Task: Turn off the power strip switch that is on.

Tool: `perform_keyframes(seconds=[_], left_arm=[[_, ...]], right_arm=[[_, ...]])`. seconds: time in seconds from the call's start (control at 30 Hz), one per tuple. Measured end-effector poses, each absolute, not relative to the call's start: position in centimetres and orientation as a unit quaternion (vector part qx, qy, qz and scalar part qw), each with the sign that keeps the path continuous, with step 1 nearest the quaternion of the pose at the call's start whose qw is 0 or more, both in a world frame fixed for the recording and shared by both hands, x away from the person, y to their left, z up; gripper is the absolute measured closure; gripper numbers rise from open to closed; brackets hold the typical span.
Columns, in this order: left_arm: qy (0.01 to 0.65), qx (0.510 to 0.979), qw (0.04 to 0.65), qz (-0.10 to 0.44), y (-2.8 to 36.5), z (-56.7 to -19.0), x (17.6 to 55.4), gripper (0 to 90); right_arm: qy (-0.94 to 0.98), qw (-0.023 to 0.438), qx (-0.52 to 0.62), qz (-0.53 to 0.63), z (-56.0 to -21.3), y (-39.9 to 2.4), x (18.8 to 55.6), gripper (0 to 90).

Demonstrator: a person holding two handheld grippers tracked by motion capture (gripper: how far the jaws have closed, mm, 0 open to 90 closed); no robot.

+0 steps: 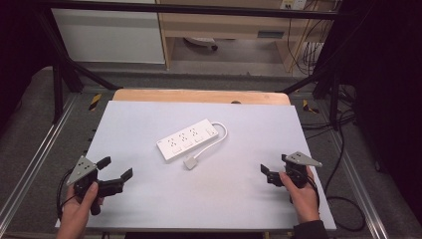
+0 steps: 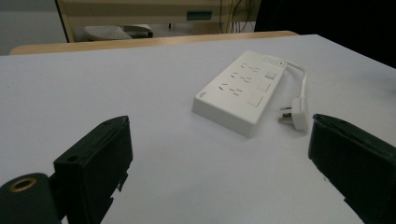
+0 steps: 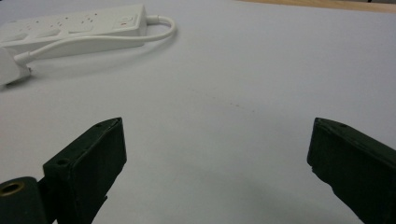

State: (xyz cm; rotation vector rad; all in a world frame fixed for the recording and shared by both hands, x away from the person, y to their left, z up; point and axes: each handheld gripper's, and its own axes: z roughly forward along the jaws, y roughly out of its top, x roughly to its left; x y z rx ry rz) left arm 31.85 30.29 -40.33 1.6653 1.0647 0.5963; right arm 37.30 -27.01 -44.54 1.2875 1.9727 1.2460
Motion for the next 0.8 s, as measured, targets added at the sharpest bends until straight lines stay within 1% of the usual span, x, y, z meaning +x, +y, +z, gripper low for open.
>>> perform_keyframes(seconds=[0.33, 0.5, 0.8], left_arm=[[0.441, 0.695, 0.512, 0.246, 30.22, -40.38, 31.86, 6.4], [0.441, 0.695, 0.512, 0.245, 30.25, -40.4, 31.86, 6.4], [0.441, 0.694, 0.514, 0.243, 30.2, -40.45, 31.86, 6.4]], right_arm=[[0.712, 0.22, 0.475, 0.468, -44.41, -27.1, 37.22, 5.5], [0.713, 0.22, 0.468, 0.474, -44.29, -27.01, 37.16, 5.3], [0.701, 0.238, 0.459, 0.491, -43.6, -26.81, 36.87, 4.3]])
